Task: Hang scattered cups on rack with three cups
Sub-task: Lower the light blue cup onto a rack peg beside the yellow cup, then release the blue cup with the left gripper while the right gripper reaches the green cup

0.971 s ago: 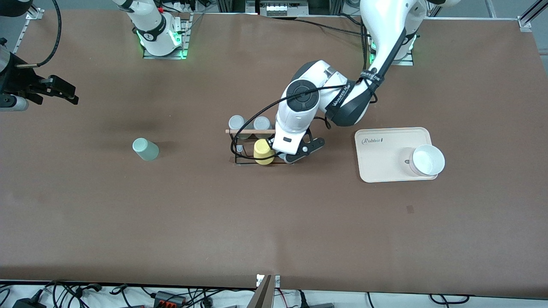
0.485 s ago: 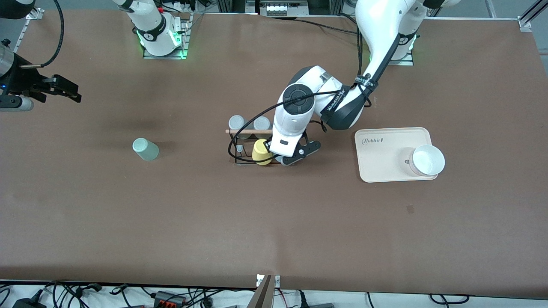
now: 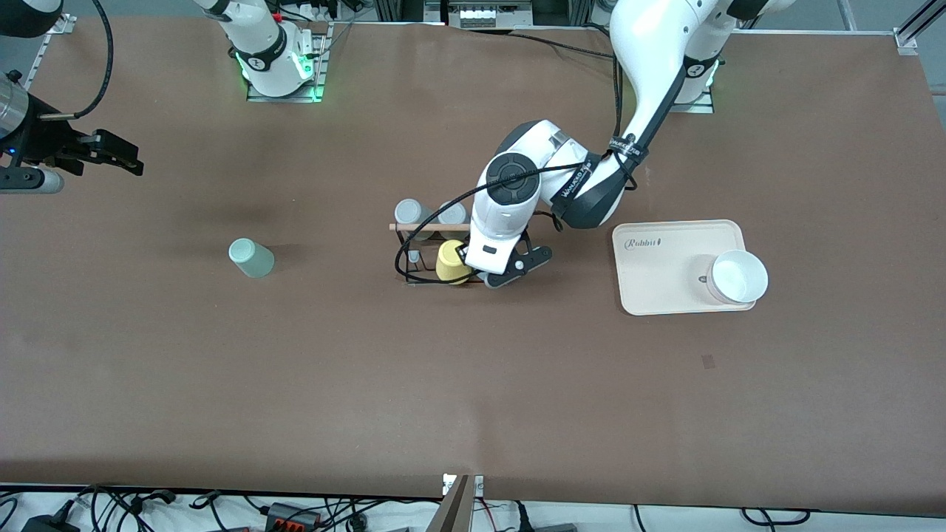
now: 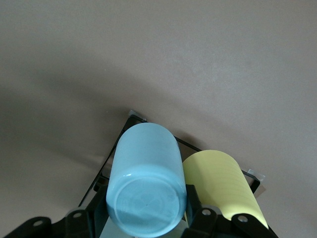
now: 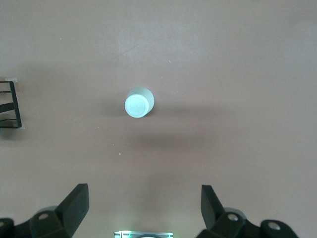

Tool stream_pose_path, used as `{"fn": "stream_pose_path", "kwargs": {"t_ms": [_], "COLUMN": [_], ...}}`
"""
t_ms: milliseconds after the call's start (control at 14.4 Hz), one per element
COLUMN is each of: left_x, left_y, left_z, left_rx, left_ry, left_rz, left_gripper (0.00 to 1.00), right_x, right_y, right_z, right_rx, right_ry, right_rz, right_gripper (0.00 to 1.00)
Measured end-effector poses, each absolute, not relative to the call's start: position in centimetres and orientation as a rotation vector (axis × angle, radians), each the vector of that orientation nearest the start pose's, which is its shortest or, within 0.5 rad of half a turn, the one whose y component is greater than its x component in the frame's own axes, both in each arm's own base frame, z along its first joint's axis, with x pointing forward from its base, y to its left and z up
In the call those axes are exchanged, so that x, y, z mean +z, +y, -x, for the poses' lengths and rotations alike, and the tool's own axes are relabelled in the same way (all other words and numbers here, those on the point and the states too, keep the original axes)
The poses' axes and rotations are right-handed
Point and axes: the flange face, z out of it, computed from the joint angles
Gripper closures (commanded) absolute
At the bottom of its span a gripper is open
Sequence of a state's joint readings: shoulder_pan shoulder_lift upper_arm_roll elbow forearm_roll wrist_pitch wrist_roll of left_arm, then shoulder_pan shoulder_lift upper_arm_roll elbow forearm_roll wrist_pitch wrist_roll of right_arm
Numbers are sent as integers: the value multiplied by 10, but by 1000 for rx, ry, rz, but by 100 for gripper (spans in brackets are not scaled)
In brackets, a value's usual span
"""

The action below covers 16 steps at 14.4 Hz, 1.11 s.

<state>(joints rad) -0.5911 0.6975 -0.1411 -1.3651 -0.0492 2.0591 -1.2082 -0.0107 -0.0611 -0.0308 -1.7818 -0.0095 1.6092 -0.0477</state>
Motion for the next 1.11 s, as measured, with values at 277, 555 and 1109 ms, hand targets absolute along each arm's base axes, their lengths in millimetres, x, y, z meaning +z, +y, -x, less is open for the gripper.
{"fn": "stream_pose_path", "kwargs": {"t_ms": [277, 555, 1109], "left_x": [310, 318, 414], "left_y": [-473, -467, -391], "left_z": [-558, -565, -614], "left_rx": [172, 151, 7], "left_ry": [-849, -868, -989], "left_rz": [3099, 3102, 3146], "left_gripper": [26, 26, 0], "right_x": [557, 560, 546], "right_y": [-24, -25, -25], "right_z": [-536, -540, -553], "right_rx": [161, 115, 108], "right_ry": [-11, -8, -10], "right_rz": [3141, 3144, 3146], "right_gripper": [0, 0, 0]}}
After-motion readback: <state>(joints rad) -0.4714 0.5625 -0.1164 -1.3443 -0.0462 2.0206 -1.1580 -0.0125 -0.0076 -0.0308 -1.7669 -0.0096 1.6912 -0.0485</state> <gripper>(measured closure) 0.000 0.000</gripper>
